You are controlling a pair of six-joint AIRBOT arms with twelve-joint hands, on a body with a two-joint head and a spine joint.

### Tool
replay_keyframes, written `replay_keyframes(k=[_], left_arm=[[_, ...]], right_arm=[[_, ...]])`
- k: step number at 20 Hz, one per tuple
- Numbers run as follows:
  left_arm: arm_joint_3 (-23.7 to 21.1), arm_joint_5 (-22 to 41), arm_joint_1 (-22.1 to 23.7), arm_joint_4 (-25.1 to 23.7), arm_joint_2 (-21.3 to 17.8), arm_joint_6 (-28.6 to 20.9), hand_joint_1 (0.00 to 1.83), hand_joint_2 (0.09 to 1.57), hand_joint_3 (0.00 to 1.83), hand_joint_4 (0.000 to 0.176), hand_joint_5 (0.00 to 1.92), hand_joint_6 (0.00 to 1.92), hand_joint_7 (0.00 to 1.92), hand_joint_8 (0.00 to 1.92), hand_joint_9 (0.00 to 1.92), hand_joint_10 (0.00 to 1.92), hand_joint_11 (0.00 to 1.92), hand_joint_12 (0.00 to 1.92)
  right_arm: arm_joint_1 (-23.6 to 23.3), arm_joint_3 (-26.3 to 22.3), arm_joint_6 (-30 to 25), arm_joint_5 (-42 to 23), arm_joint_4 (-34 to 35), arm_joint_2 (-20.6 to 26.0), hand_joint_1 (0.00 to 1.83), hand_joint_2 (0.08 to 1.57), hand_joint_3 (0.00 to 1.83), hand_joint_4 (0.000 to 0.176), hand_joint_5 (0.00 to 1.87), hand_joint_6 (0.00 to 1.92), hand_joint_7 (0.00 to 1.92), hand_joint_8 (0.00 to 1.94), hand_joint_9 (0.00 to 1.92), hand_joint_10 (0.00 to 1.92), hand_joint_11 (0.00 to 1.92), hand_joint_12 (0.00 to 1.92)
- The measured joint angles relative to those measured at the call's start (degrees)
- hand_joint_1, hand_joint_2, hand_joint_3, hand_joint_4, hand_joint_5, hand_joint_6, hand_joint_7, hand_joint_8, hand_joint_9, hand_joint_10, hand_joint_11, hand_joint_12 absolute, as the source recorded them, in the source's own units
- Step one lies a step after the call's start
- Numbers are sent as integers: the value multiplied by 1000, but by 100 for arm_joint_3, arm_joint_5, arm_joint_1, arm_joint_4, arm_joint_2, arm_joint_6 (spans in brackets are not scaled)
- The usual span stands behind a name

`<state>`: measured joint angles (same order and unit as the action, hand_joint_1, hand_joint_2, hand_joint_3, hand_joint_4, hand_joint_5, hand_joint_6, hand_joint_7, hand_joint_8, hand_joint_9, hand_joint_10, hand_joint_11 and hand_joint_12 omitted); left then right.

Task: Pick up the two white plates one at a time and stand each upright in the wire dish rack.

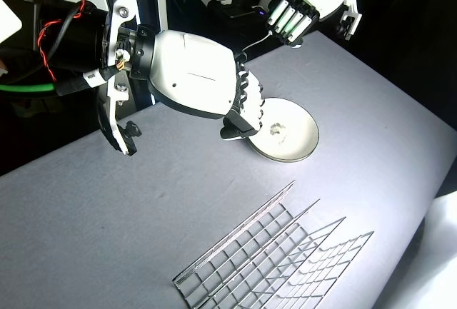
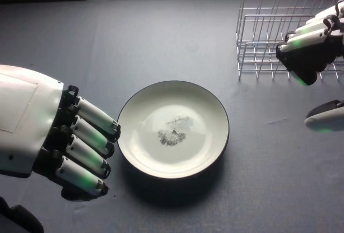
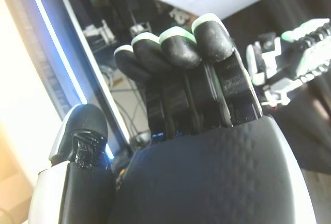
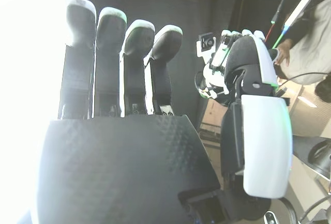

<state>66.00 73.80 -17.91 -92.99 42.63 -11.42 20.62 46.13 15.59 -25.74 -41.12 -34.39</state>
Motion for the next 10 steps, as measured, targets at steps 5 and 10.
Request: replay_keyframes(k=[5, 10], left_arm=[[31, 52, 26, 50, 0, -2, 0, 1070, 13, 0, 0, 0, 0, 0, 0, 0, 0, 0], [50, 48, 35, 66, 9, 0, 0, 1082, 16, 0, 0, 0, 0, 0, 0, 0, 0, 0]], right_arm=[[0, 127, 9, 44, 15, -13, 0, 1083, 23, 0, 0, 0, 0, 0, 0, 0, 0, 0], [0, 127, -7, 57, -9, -24, 0, 1085, 16, 0, 2, 0, 0, 0, 0, 0, 1, 0]])
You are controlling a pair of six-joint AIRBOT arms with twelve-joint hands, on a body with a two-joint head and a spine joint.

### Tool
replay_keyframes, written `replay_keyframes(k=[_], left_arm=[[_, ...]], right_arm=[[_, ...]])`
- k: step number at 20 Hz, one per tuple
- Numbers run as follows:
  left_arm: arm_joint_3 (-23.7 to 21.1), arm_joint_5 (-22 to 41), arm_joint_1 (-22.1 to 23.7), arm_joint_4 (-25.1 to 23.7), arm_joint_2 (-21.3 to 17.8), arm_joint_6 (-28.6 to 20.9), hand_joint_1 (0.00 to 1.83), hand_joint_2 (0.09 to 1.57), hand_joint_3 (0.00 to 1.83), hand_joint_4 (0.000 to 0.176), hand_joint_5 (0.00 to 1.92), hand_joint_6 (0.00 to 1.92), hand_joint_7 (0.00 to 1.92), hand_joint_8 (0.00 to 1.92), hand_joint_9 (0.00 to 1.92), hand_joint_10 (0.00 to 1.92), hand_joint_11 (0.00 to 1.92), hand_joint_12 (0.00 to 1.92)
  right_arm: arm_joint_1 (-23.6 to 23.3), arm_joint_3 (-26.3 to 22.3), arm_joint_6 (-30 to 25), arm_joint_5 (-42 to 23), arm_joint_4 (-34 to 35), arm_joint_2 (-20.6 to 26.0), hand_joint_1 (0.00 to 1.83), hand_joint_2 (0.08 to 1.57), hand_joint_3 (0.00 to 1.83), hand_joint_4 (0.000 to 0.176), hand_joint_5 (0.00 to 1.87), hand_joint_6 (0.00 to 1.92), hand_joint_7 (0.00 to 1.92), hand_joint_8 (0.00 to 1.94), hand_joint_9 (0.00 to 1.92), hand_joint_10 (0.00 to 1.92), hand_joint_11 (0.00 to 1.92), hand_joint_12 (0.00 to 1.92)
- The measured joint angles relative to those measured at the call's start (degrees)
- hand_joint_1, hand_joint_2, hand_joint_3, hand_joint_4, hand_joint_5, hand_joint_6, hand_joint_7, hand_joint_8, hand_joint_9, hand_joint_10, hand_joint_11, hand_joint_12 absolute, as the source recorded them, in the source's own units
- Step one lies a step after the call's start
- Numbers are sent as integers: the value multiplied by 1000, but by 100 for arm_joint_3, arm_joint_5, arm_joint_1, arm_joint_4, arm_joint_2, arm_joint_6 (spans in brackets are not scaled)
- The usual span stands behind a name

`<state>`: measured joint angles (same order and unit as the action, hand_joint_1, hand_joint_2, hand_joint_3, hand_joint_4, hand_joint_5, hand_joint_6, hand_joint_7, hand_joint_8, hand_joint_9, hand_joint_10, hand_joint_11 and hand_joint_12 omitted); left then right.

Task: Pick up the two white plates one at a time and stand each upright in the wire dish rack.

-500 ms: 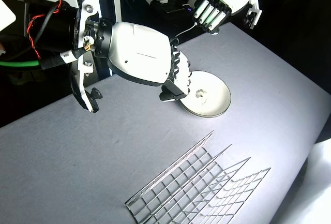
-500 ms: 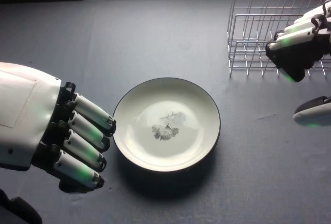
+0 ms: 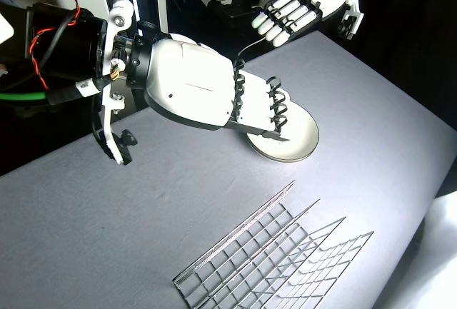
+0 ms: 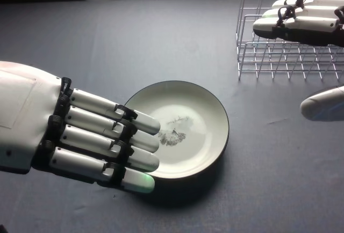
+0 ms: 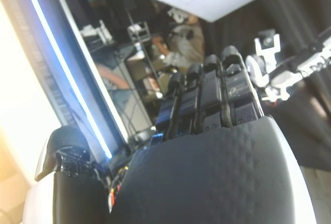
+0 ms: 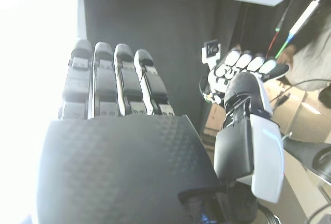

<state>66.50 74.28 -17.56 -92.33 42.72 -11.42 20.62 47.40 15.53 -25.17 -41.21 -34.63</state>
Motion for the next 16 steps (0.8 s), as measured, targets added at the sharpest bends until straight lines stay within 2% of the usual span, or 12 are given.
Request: replay_keyframes(k=[5, 9, 12, 14, 15, 16], left_arm=[[275, -66, -127, 4, 76, 149, 0, 1078, 12, 0, 0, 0, 0, 0, 0, 0, 0, 0], [525, -612, -459, -538, 514, 319, 0, 1089, 15, 0, 0, 0, 0, 0, 0, 0, 0, 0], [662, -872, -472, -610, 780, 420, 0, 1075, 7, 0, 0, 0, 0, 0, 0, 0, 0, 0], [732, -1054, -463, -935, 1060, 424, 0, 1084, 10, 0, 0, 0, 0, 0, 0, 0, 0, 0], [778, -1152, -474, -1088, 1191, 446, 0, 1087, 11, 0, 0, 0, 0, 0, 0, 0, 0, 0], [863, -1226, -494, -1102, 1314, 457, 0, 1086, 11, 0, 0, 0, 0, 0, 0, 0, 0, 0]], right_arm=[[0, 0, -2, -17, 4, -2, 5, 1098, 17, 0, 0, 0, 0, 0, 0, 0, 0, 0], [0, 0, -2, -118, 2, -24, 0, 1076, 4, 0, 0, 0, 0, 0, 0, 0, 0, 0], [2, 0, -4, -157, 33, -22, 0, 1073, 2, 0, 24, 9, 0, 0, 0, 0, 5, 2], [26, 0, -4, -155, 70, -26, 0, 1068, 0, 0, 48, 18, 24, 9, 23, 9, 44, 20], [26, 0, -7, -138, 70, -59, 0, 1018, 0, 0, 9, 3, 4, 1, 4, 1, 9, 6], [26, 0, -4, -94, 68, -90, 0, 1067, 2, 0, 1, 0, 0, 0, 0, 0, 1, 0]])
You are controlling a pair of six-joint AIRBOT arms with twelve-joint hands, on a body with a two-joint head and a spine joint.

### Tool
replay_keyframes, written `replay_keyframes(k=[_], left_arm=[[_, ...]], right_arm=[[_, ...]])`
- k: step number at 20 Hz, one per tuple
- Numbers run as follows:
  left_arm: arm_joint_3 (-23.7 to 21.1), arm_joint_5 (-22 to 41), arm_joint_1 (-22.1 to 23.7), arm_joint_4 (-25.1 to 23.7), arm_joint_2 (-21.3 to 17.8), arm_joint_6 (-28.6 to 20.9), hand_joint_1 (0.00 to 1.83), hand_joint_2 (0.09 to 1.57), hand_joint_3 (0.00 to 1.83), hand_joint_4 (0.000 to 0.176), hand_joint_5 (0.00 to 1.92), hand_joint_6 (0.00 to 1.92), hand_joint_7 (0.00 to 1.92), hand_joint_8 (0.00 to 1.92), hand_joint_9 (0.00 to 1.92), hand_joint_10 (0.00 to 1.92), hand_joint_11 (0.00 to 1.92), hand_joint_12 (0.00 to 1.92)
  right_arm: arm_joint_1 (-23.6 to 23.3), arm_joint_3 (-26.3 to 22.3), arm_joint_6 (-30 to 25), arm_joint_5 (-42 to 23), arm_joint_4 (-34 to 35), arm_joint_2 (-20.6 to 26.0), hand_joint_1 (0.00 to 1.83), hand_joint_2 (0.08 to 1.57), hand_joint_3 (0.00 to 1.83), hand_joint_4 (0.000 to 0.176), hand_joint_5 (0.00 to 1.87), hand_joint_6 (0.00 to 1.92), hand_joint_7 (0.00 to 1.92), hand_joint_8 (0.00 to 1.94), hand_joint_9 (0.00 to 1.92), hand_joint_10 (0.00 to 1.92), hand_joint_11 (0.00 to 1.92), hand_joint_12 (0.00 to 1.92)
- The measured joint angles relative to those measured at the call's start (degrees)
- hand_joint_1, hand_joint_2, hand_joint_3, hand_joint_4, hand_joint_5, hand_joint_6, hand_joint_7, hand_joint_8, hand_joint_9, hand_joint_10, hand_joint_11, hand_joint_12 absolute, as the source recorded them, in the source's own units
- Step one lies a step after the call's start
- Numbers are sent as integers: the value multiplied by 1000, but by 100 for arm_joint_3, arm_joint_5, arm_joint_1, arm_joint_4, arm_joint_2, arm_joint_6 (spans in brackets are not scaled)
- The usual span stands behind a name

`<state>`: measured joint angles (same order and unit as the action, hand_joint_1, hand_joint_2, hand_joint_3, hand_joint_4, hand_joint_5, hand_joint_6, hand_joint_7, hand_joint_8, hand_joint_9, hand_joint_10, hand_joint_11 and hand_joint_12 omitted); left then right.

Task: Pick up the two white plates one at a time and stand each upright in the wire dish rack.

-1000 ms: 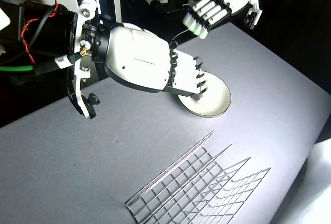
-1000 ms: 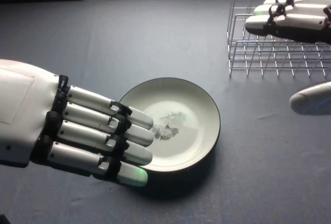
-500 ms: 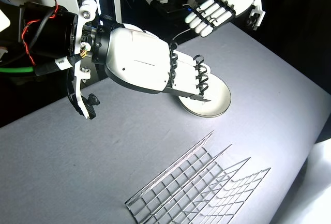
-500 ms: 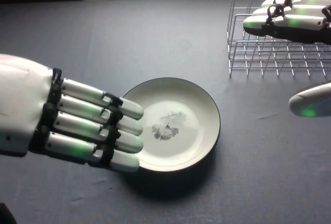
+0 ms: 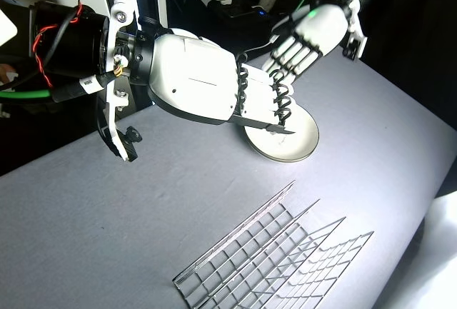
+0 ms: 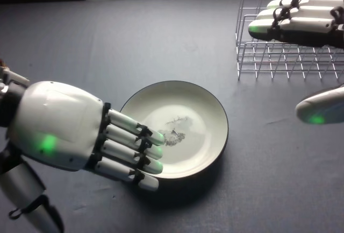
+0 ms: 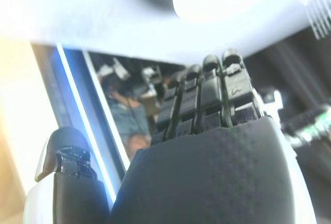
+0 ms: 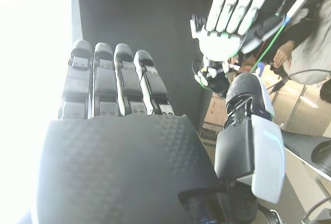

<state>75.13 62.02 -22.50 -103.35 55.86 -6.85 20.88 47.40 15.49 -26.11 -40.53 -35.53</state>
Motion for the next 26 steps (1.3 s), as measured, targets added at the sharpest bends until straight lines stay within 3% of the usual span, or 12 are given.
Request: replay_keyframes(k=[4, 9, 13, 26], left_arm=[[420, -417, -125, -61, 387, -4, 0, 1127, 27, 0, 0, 0, 0, 0, 0, 0, 0, 0], [973, -584, -243, -103, 647, -74, 0, 1122, 17, 0, 0, 0, 0, 0, 0, 0, 0, 0], [1172, -481, -232, -94, 691, -129, 0, 1108, 8, 0, 0, 0, 0, 0, 0, 0, 0, 0], [1541, -282, -313, -94, 837, -111, 0, 1102, 3, 0, 0, 0, 0, 0, 0, 0, 0, 0]], right_arm=[[0, 0, -2, -103, -116, -66, 67, 1095, 6, 0, 48, 11, 17, 4, 6, 1, 4, 1], [-518, 0, -50, -280, -1010, -81, 0, 1115, 11, 0, 0, 0, 0, 0, 0, 0, 0, 0], [-638, -35, -85, -280, -1784, -127, 0, 1115, 8, 0, 0, 0, 0, 0, 0, 0, 0, 0], [-715, -87, -125, -400, -1821, -120, 0, 1072, 0, 0, 0, 0, 0, 0, 0, 0, 0, 0]])
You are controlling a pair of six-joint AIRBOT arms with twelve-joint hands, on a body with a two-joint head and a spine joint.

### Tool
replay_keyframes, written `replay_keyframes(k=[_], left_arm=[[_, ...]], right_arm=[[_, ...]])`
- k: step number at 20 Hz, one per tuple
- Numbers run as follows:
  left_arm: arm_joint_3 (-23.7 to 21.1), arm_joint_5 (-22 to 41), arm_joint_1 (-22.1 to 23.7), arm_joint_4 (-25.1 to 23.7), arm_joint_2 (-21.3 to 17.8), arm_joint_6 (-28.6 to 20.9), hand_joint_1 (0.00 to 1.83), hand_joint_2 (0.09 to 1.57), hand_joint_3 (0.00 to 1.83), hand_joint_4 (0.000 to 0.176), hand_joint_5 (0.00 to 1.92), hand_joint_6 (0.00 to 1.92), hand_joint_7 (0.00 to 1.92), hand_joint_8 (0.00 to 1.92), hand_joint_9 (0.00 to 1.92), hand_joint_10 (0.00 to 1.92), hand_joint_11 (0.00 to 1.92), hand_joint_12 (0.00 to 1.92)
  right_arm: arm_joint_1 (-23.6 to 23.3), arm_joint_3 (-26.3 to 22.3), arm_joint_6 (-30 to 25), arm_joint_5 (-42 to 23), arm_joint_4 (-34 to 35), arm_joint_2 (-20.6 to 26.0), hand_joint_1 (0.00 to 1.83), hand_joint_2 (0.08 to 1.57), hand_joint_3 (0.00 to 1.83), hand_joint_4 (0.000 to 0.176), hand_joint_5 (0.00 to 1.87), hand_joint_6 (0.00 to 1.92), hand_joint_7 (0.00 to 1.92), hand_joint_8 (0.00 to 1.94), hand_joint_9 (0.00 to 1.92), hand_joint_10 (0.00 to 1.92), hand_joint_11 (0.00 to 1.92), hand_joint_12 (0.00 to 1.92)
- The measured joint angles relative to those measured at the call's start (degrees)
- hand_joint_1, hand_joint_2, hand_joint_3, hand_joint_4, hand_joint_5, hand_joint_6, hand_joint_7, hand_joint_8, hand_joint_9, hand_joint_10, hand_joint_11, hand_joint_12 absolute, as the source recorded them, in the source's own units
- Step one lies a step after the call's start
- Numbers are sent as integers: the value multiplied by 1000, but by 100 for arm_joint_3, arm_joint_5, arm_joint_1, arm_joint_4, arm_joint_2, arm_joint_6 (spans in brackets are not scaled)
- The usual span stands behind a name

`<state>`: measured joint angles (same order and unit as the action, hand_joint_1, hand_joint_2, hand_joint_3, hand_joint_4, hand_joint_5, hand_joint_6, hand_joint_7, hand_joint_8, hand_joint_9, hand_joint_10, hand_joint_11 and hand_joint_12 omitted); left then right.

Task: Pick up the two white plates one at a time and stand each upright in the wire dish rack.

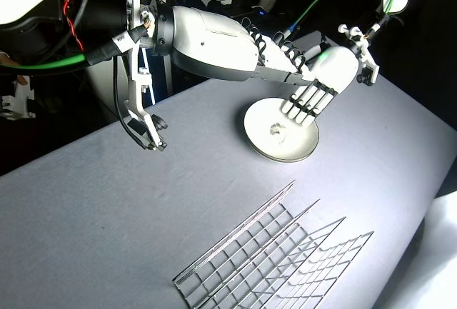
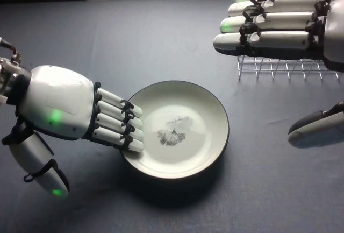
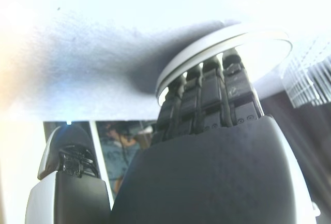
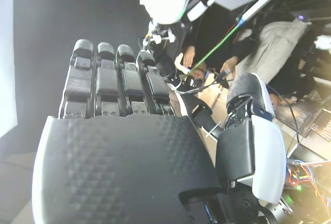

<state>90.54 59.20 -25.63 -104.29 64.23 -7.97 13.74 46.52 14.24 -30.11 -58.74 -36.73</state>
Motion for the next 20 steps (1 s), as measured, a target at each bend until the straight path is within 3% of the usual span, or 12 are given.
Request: replay_keyframes(k=[11, 20], left_arm=[[179, 76, -136, 48, 173, 66, 0, 1092, 0, 0, 0, 0, 0, 0, 0, 0, 0, 0], [212, -85, -422, 575, 435, 160, 0, 1088, 0, 0, 0, 0, 0, 0, 0, 0, 0, 0]], right_arm=[[229, 118, 98, -98, -28, -2, 0, 1097, 2, 0, 1, 0, 0, 0, 0, 0, 0, 0], [229, 160, 155, -229, 39, -87, 103, 1095, 0, 0, 21, 7, 5, 2, 7, 2, 33, 16]])
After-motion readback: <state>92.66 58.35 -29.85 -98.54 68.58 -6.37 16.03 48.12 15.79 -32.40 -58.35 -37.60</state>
